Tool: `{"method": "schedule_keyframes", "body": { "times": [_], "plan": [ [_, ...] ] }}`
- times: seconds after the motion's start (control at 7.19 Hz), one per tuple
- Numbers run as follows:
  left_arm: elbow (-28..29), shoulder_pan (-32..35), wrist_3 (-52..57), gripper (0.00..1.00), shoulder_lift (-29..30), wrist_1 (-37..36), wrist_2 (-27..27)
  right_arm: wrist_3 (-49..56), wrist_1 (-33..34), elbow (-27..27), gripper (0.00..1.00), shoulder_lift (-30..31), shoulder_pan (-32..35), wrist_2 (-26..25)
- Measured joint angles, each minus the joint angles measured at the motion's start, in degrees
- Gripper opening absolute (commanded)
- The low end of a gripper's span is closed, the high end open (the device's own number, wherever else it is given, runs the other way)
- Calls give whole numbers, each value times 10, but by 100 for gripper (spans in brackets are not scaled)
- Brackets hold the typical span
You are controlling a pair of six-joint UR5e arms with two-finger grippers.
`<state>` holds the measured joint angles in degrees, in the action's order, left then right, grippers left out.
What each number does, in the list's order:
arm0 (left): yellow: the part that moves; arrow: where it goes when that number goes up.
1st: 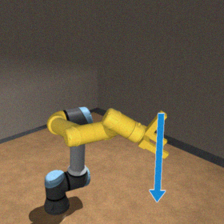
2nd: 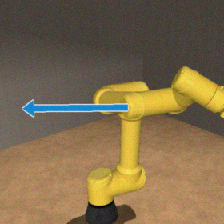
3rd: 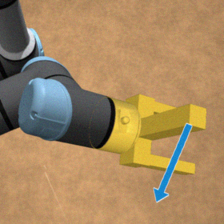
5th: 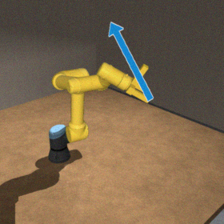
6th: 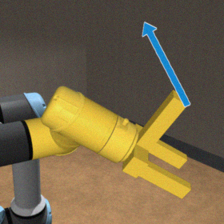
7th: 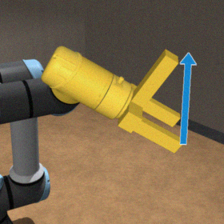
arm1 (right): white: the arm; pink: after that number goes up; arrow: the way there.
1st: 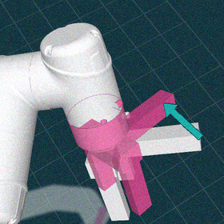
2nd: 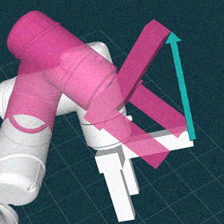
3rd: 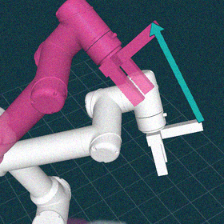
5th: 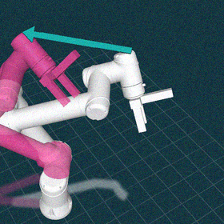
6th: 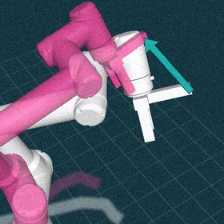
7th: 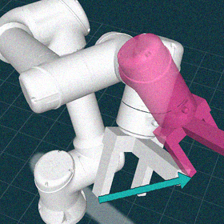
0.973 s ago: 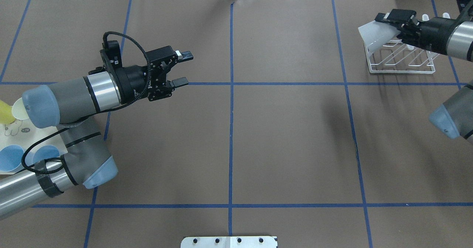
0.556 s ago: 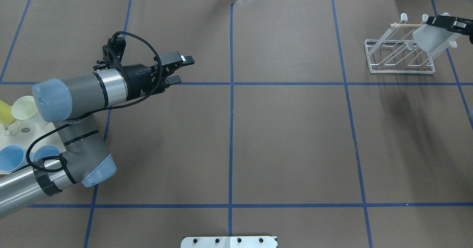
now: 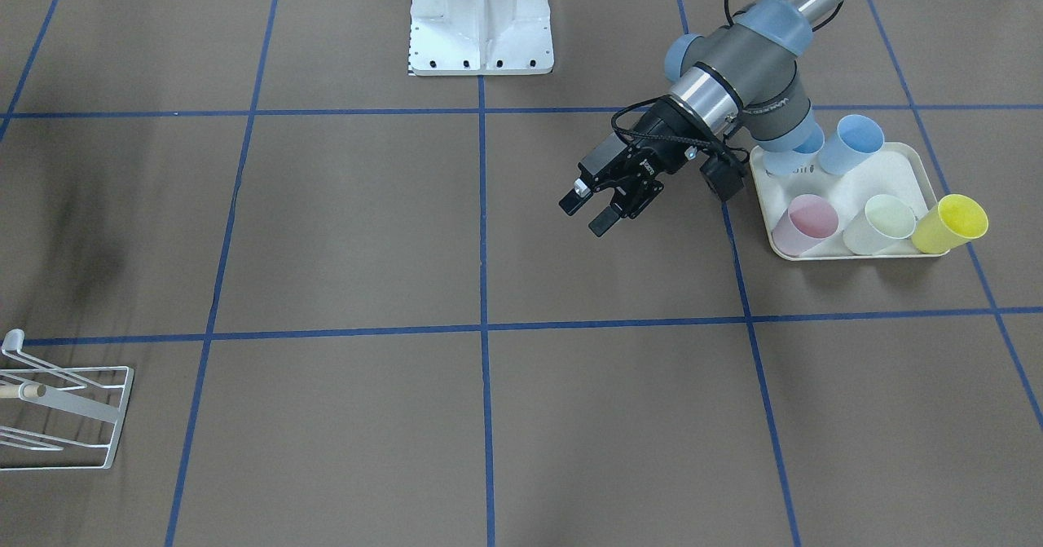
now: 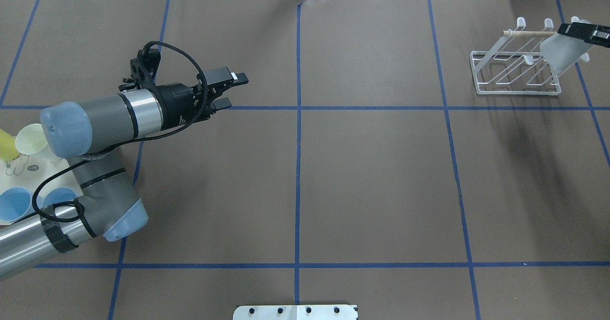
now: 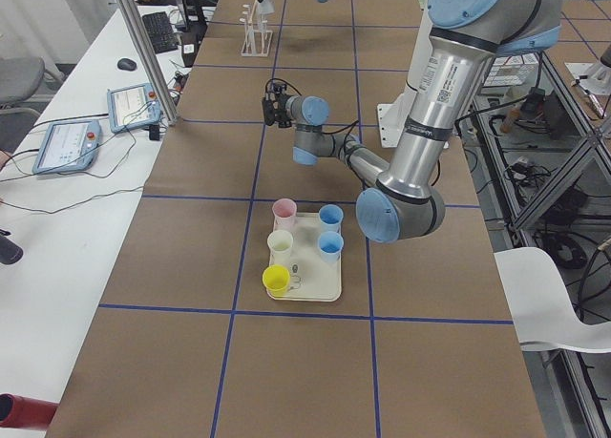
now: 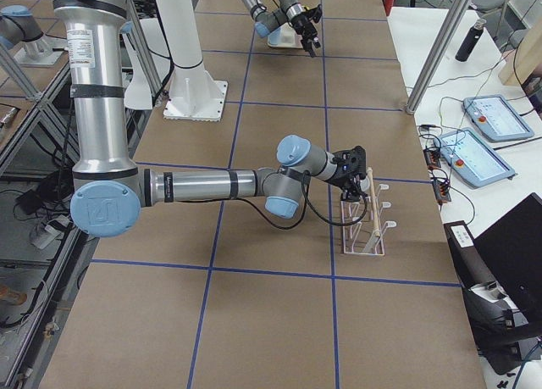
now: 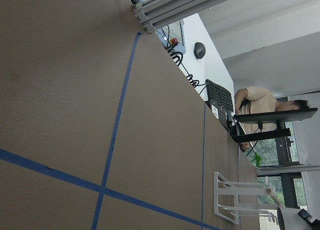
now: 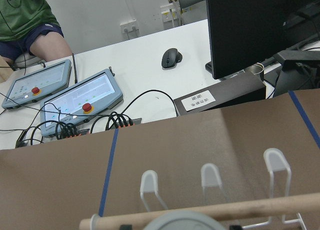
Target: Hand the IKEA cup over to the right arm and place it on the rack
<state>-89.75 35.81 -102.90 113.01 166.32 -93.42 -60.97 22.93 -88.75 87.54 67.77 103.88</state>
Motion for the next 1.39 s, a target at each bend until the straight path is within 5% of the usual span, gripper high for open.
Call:
{"method": "schedule_keyframes", "body": {
  "times": [0.14, 0.28, 0.56, 0.83, 1.39],
  "plan": [
    [0, 0, 0, 100, -2, 0, 0, -2, 3, 0, 0, -3, -14, -12],
    [-1, 0, 0, 100, -3, 1, 0, -3, 4, 0, 12, -5, -29, -28],
    [-1, 2, 0, 100, -4, 1, 0, -1, 4, 5, 99, -5, -45, -41],
    [1, 21, 3, 100, -9, -2, -19, 3, 5, 11, 100, -4, -54, -43],
    [1, 197, 195, 100, -81, -86, -221, 5, 5, 5, 100, -6, -59, -37]
  ]
}}
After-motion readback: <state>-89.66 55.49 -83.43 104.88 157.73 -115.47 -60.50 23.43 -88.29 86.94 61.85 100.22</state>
